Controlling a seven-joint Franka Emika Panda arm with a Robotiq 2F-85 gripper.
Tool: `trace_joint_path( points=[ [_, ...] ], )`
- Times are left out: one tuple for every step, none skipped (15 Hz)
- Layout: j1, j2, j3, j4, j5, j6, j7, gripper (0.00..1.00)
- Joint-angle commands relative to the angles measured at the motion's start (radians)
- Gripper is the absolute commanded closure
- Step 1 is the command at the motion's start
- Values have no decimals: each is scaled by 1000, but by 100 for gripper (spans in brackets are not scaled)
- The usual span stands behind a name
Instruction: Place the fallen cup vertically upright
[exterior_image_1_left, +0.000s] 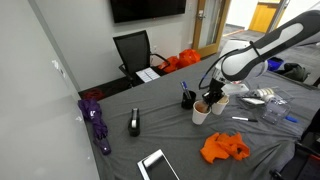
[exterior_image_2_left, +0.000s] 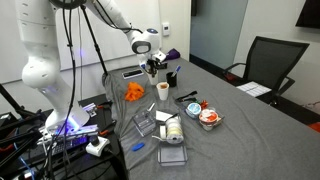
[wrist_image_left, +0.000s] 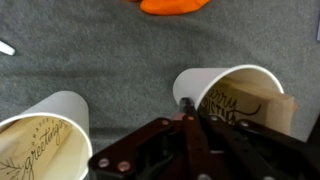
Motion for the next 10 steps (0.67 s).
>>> trace_joint_path(
  points=[
    [-37, -66, 14, -86, 43, 1, -86, 99],
    [-40, -66, 15, -96, 55, 18, -96, 99],
    [-39, -63, 13, -105, 62, 35, -97, 99],
    [-37, -59, 12, -109, 69, 44, -97, 99],
    [-39, -53, 15, -112, 83, 58, -99, 99],
    [-37, -48, 14, -115, 89, 67, -94, 99],
    [-37, -43, 16, -117, 101, 80, -92, 99],
    [-38, -37, 18, -116, 112, 93, -88, 99],
    [-38, -33, 19, -113, 121, 99, -86, 99],
    [-39, -29, 20, -111, 131, 108, -84, 99]
  ],
)
